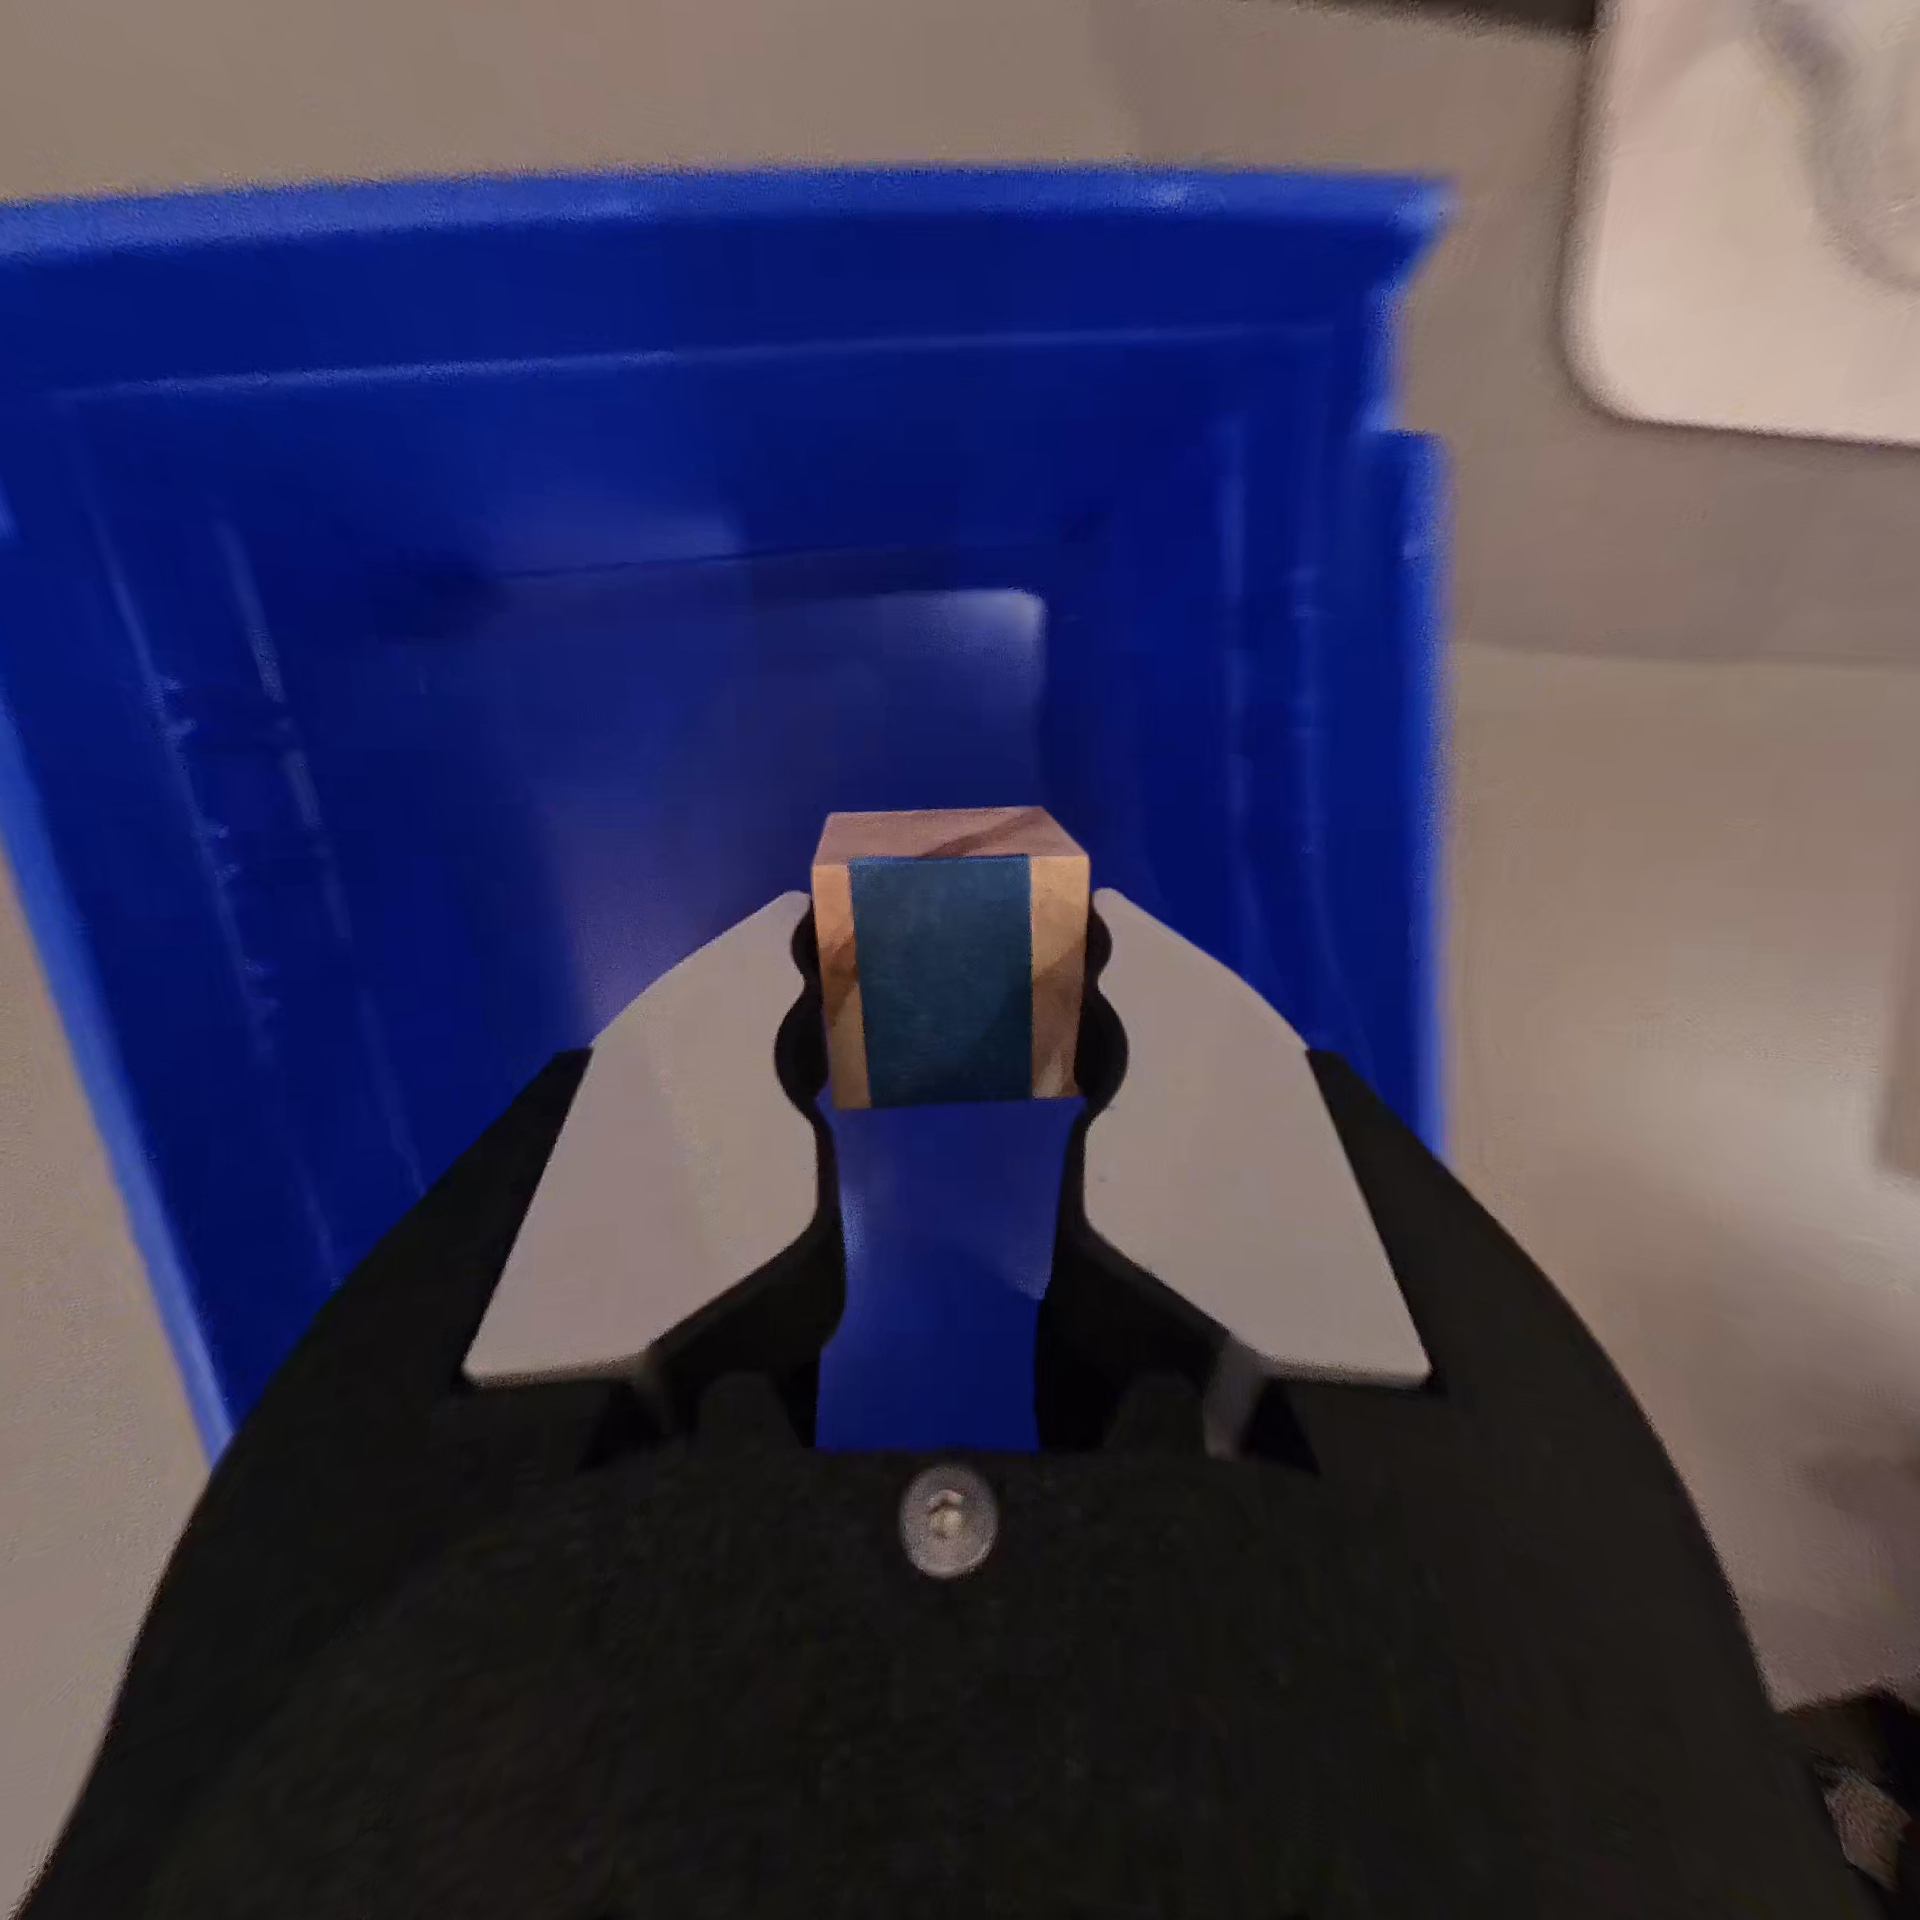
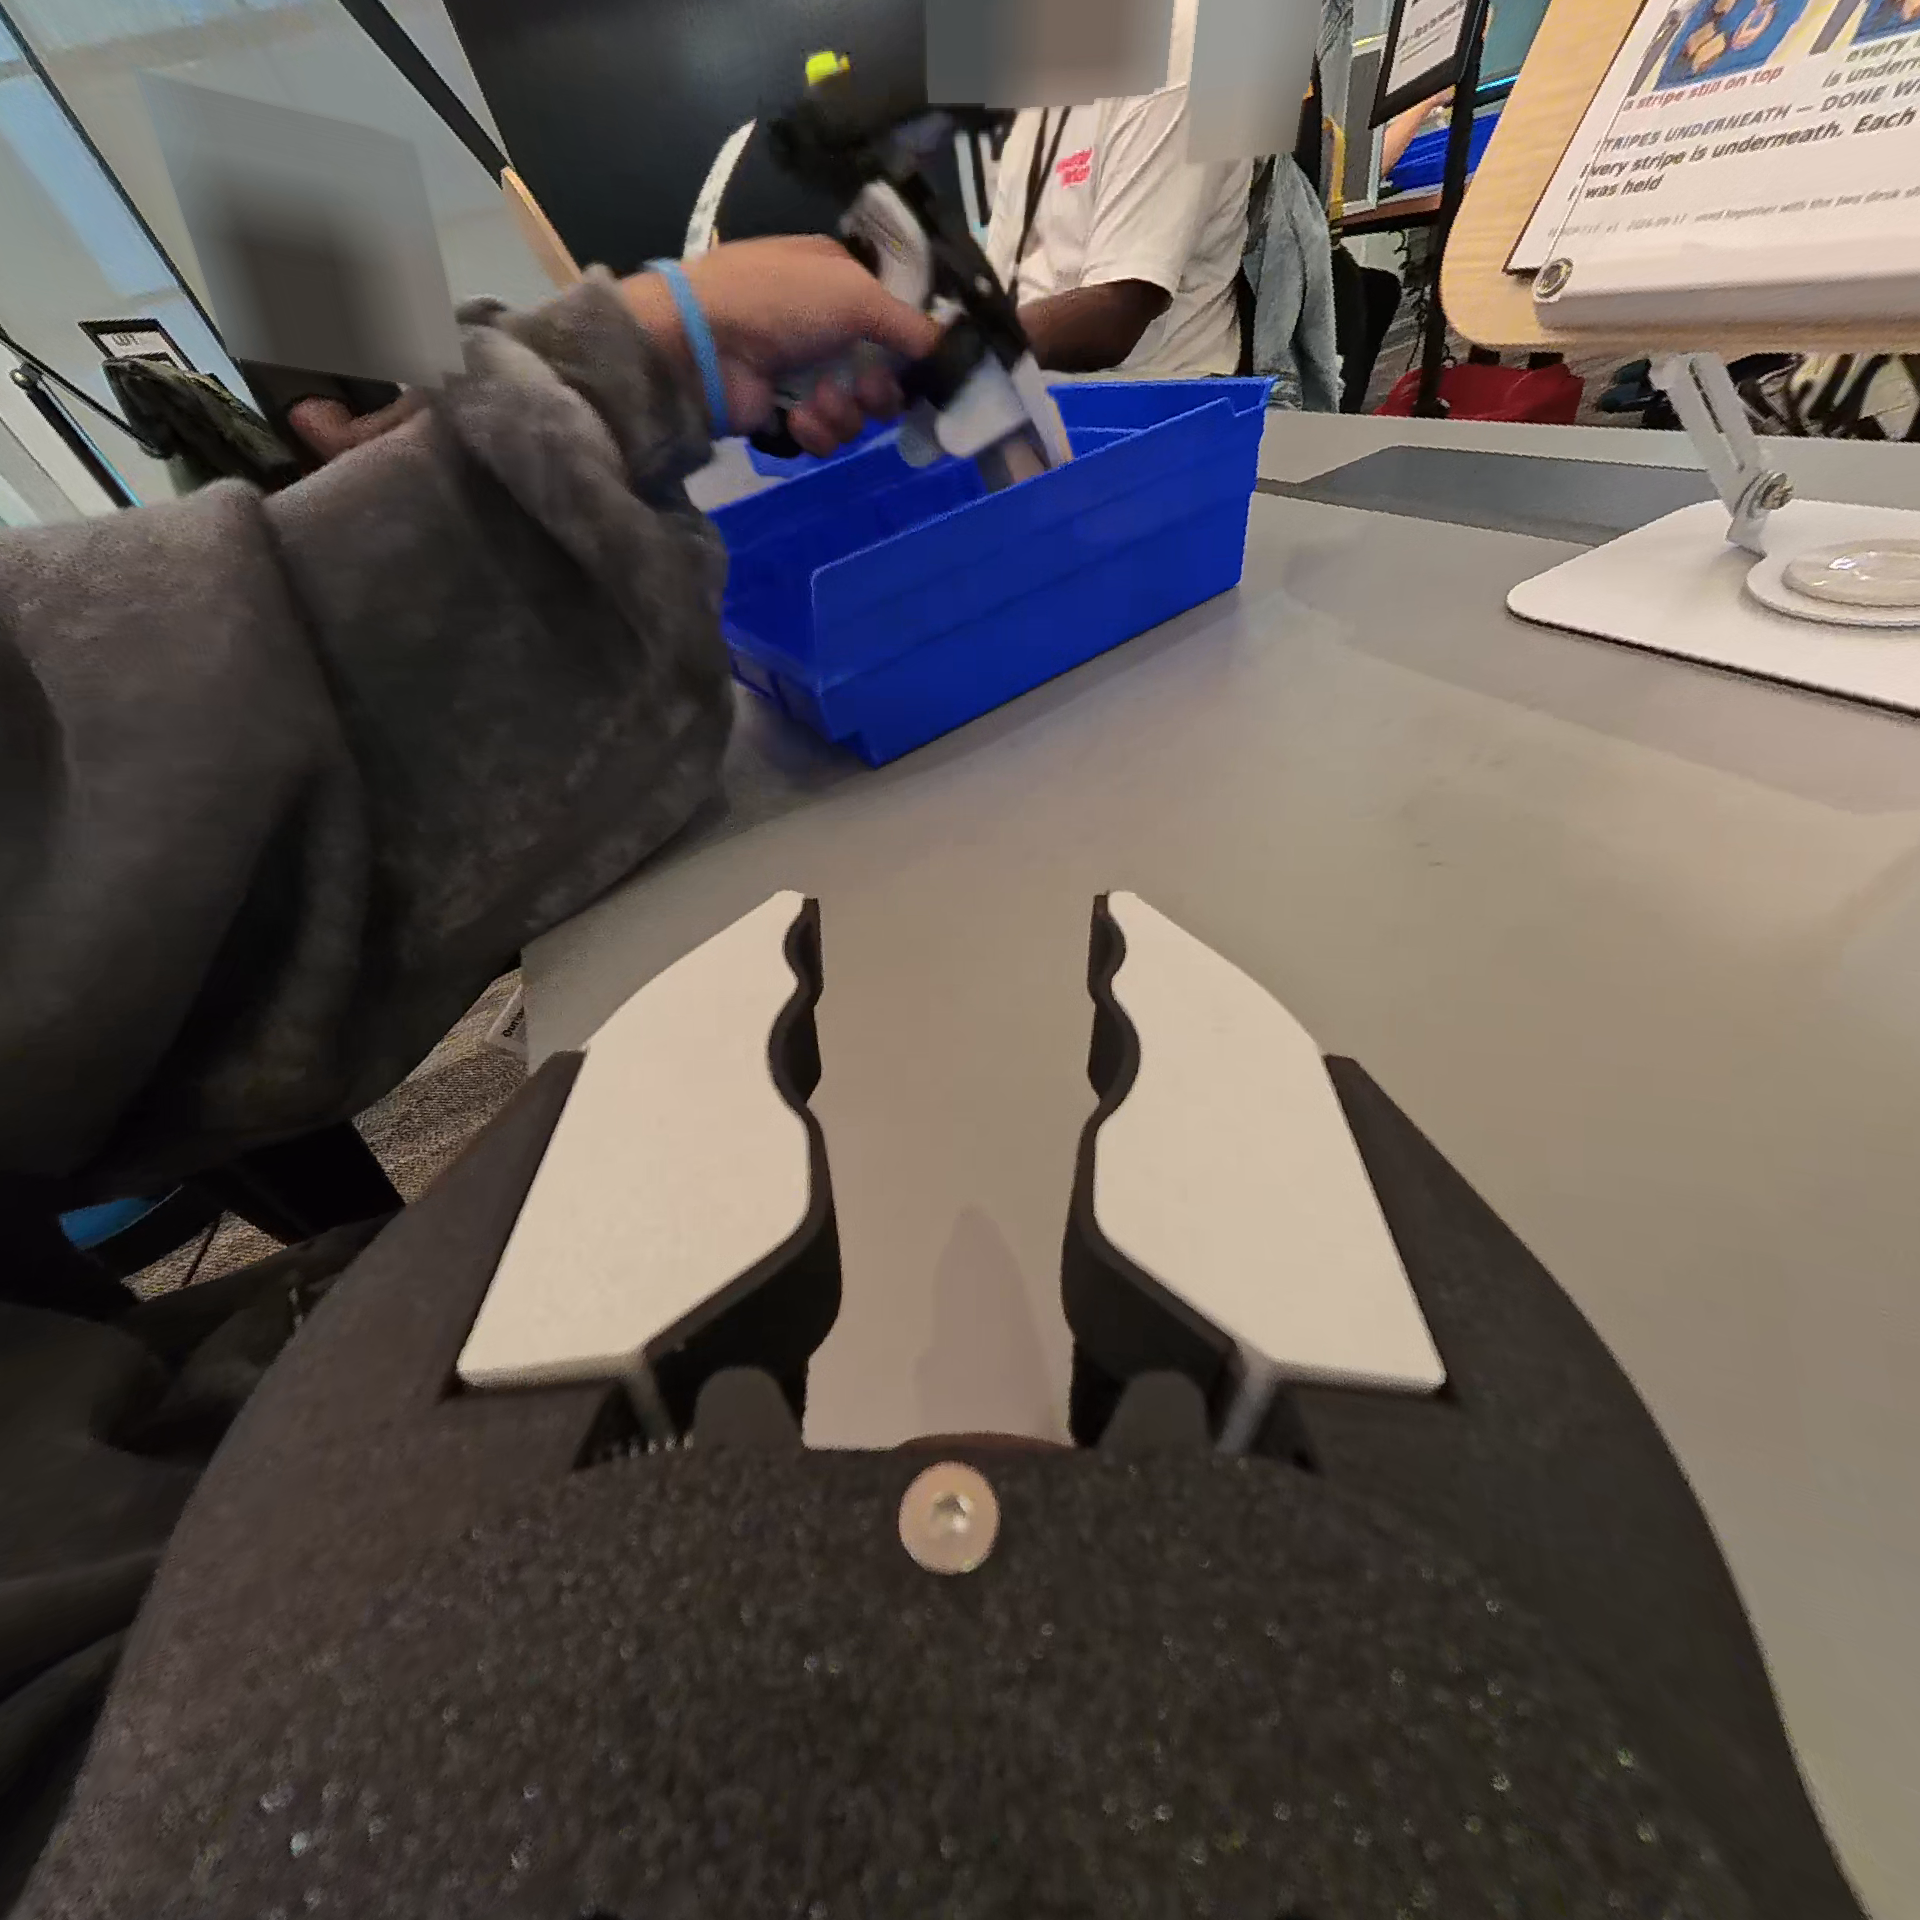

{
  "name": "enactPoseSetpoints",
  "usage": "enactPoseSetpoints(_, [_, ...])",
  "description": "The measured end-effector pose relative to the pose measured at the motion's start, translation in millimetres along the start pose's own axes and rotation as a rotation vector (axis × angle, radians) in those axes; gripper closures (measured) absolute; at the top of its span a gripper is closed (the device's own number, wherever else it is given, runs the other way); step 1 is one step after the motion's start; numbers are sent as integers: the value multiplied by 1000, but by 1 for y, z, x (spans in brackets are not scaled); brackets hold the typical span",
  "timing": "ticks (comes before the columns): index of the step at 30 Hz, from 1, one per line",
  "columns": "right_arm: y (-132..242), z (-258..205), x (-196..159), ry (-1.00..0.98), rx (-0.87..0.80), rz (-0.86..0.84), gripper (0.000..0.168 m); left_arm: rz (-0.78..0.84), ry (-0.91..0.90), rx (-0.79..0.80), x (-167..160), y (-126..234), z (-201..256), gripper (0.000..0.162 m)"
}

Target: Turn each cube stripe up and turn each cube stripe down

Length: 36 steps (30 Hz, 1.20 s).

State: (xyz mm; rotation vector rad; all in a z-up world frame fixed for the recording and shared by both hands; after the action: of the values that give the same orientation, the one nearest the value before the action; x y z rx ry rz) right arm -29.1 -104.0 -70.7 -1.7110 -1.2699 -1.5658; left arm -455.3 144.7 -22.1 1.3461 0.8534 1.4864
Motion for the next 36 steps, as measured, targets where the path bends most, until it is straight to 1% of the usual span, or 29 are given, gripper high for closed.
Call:
enactPoseSetpoints(2, [1,2,1,-3,-8,5,119,105,-26,-143,-14,33,14,118])
enactPoseSetpoints(5, [3,6,1,-13,-23,13,119,226,-102,-397,-42,70,53,118])
enactPoseSetpoints(7, [4,9,1,-17,-37,18,119,283,-134,-547,-62,83,84,118])
enactPoseSetpoints(9, [6,11,1,-19,-52,26,120,327,-183,-705,-81,87,120,118])
enactPoseSetpoints(10, [7,13,1,-19,-60,32,120,321,-202,-799,-89,85,139,118])
enactPoseSetpoints(12, [9,15,1,-15,-69,51,119,274,-193,-1036,-106,74,176,118])
enactPoseSetpoints(14, [11,17,1,21,-78,67,118,179,-149,-1255,-120,55,207,118])
enactPoseSetpoints(17, [13,18,0,106,-76,88,115,-3,-36,-1486,-136,29,242,118])
enactPoseSetpoints(19, [14,17,1,159,-68,118,111,-72,19,-1543,-144,16,254,118])
enactPoseSetpoints(21, [15,15,2,197,-59,165,104,-123,34,-1526,-151,4,261,118])
enactPoseSetpoints(24, [16,15,9,239,-42,247,96,-156,76,-1522,-156,-6,263,118])
enactPoseSetpoints(27, [5,19,25,245,15,229,85,-181,105,-1548,-158,-8,262,118])
enactPoseSetpoints(30, [-12,22,42,302,54,192,84,-180,111,-1549,-158,-7,260,118])
enactPoseSetpoints(32, [-25,25,52,350,46,172,84,-184,121,-1561,-157,-7,257,118])
enactPoseSetpoints(34, [-38,28,59,364,72,169,89,-180,132,-1555,-156,-7,254,118])
enactPoseSetpoints(36, [-52,29,61,359,132,137,94,-185,137,-1561,-156,-8,252,118])
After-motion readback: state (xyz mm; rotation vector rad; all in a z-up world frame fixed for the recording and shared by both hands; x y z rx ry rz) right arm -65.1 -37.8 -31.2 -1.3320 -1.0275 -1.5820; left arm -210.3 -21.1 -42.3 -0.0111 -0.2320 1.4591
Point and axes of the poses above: each gripper's, where its closed fingertips meet, y back along the fingers, x out of its top, z = x × y across the jaws, the point moved 9 cm from there along y, back along the fingers, and after that the axes turned 5 degrees about -z, right-handed, at the moved point
